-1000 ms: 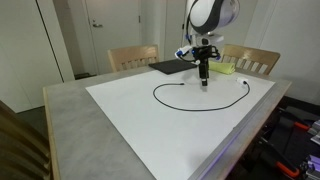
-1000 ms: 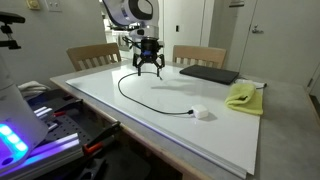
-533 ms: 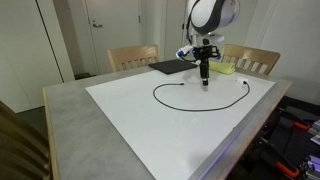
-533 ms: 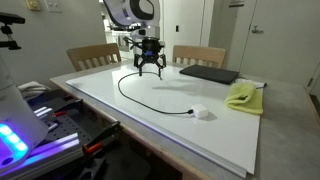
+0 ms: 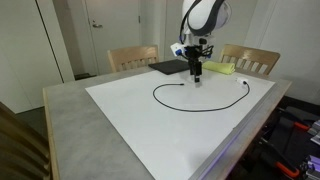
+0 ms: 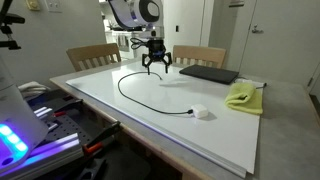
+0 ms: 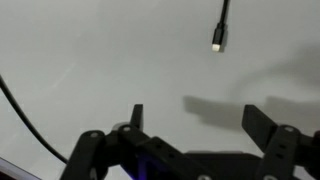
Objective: Straighten the cable
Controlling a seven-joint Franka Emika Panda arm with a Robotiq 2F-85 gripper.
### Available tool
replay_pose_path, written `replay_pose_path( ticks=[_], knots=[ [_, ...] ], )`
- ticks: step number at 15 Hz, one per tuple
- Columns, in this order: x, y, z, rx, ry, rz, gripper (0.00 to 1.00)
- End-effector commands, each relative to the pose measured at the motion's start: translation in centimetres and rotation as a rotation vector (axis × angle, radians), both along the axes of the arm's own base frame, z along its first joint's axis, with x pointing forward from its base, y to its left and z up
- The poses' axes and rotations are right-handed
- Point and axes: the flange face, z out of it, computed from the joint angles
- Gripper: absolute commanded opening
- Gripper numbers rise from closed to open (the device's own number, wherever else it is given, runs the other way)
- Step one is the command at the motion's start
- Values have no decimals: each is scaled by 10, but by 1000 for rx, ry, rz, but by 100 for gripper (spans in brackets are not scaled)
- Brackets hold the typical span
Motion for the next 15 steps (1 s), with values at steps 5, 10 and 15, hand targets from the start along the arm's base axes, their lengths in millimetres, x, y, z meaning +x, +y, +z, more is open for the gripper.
replay_pose_path(
  ticks=[5,10,15],
  knots=[
    [23,12,-18,71,-12,296,100],
    [29,19,-34,75,11,362,100],
    [39,31,-43,87,9,397,100]
  ],
)
